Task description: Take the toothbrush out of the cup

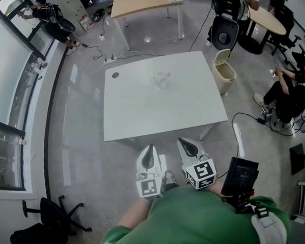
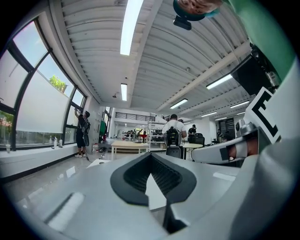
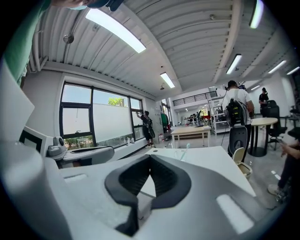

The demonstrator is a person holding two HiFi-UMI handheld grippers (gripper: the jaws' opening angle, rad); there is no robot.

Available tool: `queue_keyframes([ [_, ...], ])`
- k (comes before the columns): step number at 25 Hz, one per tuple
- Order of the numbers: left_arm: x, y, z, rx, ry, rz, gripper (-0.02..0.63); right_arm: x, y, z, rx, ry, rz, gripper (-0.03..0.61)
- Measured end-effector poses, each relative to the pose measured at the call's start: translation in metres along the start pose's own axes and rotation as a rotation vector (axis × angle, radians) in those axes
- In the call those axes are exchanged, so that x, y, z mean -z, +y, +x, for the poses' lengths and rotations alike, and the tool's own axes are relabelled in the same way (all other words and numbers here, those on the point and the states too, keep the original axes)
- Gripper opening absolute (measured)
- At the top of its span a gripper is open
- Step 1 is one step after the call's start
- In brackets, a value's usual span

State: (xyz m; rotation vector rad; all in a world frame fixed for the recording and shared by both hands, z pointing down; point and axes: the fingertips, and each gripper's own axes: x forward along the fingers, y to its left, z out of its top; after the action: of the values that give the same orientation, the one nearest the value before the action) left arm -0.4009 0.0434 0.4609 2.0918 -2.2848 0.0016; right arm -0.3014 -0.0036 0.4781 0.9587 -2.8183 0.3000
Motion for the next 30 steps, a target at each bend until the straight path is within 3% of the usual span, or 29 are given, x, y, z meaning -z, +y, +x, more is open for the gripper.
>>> queue_keyframes([
  [9,0.004,0.050,0.034,0.082,0.008,0.001,0.006,-0.005,0.014,0.052,0.089,-0.026,0.009,0.003],
  [16,0.006,0.041,0.053,0.187,-0.033,-0.013,0.006,-0.010,0.000,0.054,0.156,-0.032,0.011,0.003],
  [21,0.006,0.037,0.059,0.199,0.002,0.012,0.006,-0.009,-0.007,0.054,0.190,-0.026,0.021,0.003],
  [30,-0.005,0.031,0.080,0.237,-0.046,0.003,0.006,-0.020,-0.022,0.062,0.220,-0.045,0.018,0.003],
])
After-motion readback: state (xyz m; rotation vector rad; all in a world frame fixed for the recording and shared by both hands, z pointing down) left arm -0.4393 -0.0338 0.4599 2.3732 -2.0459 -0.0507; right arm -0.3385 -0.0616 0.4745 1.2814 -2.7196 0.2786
